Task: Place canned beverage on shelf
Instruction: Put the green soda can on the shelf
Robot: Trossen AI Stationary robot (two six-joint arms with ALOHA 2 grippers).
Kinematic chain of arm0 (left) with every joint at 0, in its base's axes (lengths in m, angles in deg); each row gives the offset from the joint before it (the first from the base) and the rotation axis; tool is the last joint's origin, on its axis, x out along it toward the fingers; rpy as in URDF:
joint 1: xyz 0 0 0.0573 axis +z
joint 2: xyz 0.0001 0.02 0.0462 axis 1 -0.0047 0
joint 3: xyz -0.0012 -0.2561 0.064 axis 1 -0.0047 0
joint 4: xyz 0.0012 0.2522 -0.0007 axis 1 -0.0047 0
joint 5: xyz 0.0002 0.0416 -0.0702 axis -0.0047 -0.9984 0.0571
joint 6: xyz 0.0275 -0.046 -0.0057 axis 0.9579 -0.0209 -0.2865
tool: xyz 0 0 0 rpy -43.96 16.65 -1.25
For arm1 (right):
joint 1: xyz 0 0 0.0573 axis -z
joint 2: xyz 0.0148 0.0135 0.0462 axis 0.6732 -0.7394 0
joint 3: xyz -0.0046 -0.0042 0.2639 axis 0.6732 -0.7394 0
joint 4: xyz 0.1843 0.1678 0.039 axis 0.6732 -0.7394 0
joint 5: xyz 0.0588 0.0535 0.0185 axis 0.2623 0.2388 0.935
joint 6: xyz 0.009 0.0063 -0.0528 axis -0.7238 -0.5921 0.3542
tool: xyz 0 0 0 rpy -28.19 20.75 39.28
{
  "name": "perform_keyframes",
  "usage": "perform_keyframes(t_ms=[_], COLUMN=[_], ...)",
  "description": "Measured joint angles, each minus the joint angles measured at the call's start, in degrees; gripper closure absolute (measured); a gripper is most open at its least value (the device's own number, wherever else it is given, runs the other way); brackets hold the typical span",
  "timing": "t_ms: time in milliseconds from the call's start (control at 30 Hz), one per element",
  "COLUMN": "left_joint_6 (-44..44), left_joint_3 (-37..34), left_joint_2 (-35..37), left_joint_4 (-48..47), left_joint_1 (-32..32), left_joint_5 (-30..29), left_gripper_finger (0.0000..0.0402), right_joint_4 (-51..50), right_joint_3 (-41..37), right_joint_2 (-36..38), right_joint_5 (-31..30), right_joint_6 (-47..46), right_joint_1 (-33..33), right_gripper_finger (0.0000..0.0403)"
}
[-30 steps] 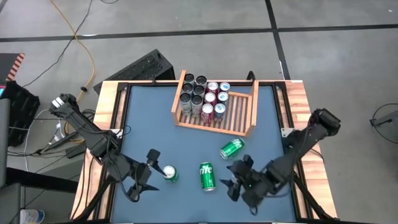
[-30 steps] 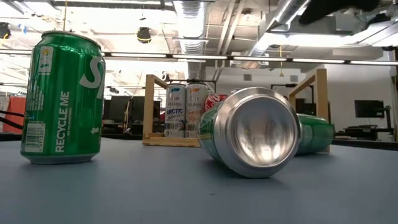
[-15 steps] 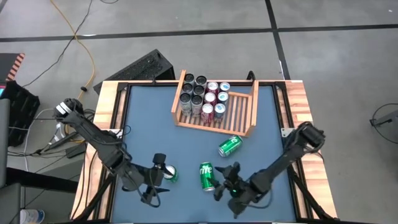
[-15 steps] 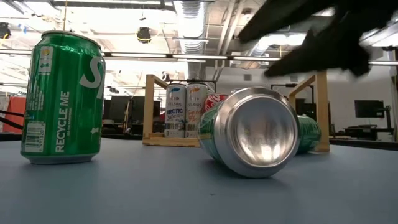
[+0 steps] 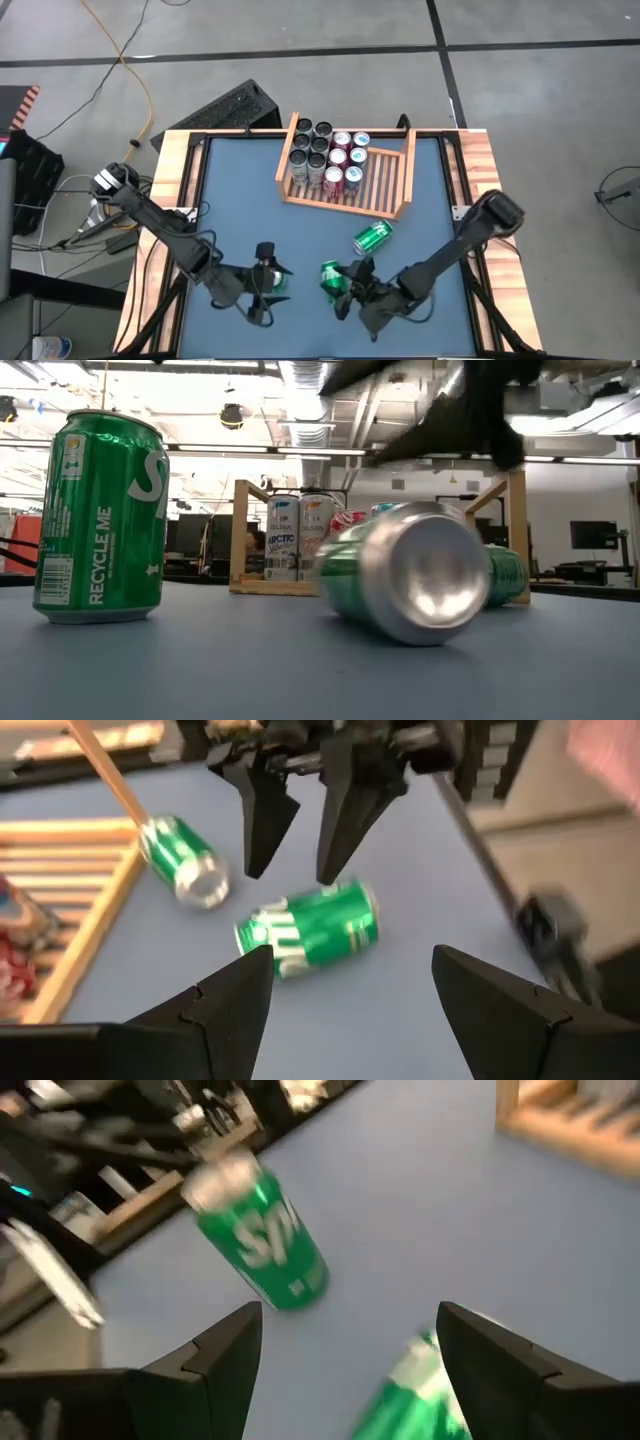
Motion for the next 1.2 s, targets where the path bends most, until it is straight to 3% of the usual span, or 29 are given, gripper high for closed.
perform_keyframes(t_ms=[167, 233, 433, 600, 700, 900, 1067, 1200], left_joint_6=[-0.6, -1.4, -1.7, 1.3, 3.5, 2.5, 1.2, 1.6], left_joint_3=[0.1, 0.1, 1.7, 12.7, 21.9, 37.1, 44.9, 50.3], left_joint_2=[0.1, -0.5, -4.6, -13.9, -21.2, -34.1, -43.1, -47.7], left_joint_4=[3.5, 5.5, 13.2, 7.3, -0.7, -7.0, -8.3, -12.5], left_joint_1=[8.3, 12.8, 23.9, 26.5, 27.2, 29.0, 30.6, 31.5], left_joint_5=[7.0, 10.3, 21.1, 21.1, 20.3, 16.4, 19.6, 17.8], left_gripper_finger=[0.014, 0.014, 0.014, 0.014, 0.014, 0.014, 0.014, 0.014], right_joint_4=[-12.2, -19.4, -49.4, -69.7, -72.8, -73.3, -74.2, -73.2], right_joint_3=[0.1, 0.1, 0.1, 0.1, 0.1, 0.1, 0.1, 0.1], right_joint_2=[9.9, 14.0, 21.6, 21.7, 20.8, 18.8, 13.4, 9.7], right_joint_5=[-0.3, -0.1, 4.6, 20.0, 23.9, 23.9, 23.8, 25.9], right_joint_6=[-0.4, -4.9, -32.9, -55.6, -61.5, -63.3, -62.0, -62.0], right_joint_1=[-3.4, -5.3, -12.7, -19.1, -21.2, -22.8, -21.7, -21.4], right_gripper_finger=[0.0117, 0.0117, 0.0117, 0.0117, 0.0117, 0.0117, 0.0117, 0.0117])
